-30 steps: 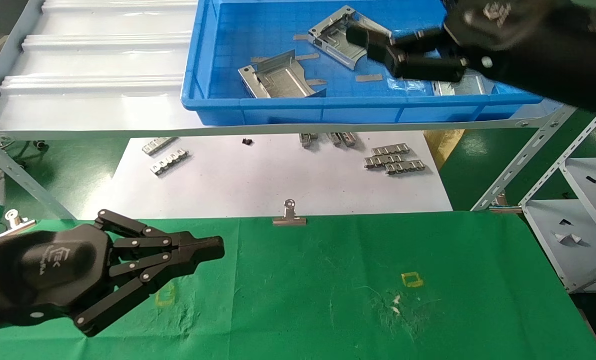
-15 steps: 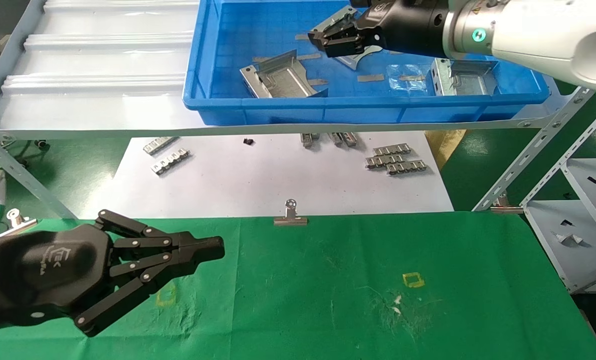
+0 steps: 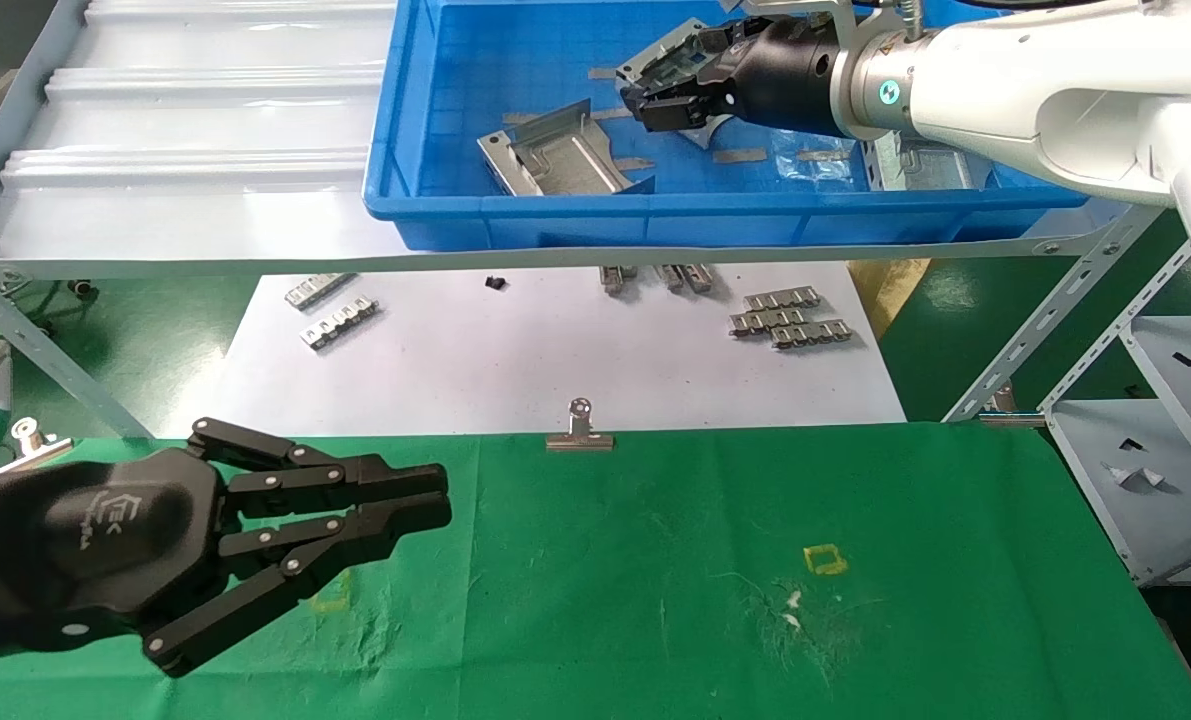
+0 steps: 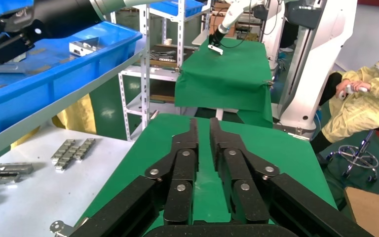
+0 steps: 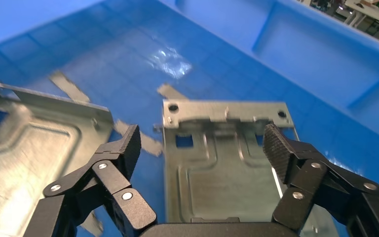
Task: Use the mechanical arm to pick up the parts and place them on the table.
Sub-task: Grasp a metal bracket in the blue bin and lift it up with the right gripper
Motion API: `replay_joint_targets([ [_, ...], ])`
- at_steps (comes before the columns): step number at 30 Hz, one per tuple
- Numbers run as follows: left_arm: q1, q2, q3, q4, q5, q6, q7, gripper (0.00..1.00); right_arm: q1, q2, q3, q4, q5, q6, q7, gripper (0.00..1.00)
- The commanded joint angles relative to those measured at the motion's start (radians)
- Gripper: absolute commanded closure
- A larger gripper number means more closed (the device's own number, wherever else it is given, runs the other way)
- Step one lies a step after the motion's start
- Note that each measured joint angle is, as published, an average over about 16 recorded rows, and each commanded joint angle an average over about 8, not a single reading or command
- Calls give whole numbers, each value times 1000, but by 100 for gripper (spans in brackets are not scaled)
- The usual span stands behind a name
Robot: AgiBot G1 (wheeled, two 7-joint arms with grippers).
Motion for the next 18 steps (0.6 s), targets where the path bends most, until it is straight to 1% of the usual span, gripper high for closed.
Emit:
replay_joint_targets([
  [1, 0, 0, 0, 0, 0, 0, 0, 0, -1, 0, -9, 14, 3, -2, 18, 100],
  [18, 0, 0, 0, 0, 0, 0, 0, 0, -35, 1, -98, 48, 28, 22, 93, 100],
])
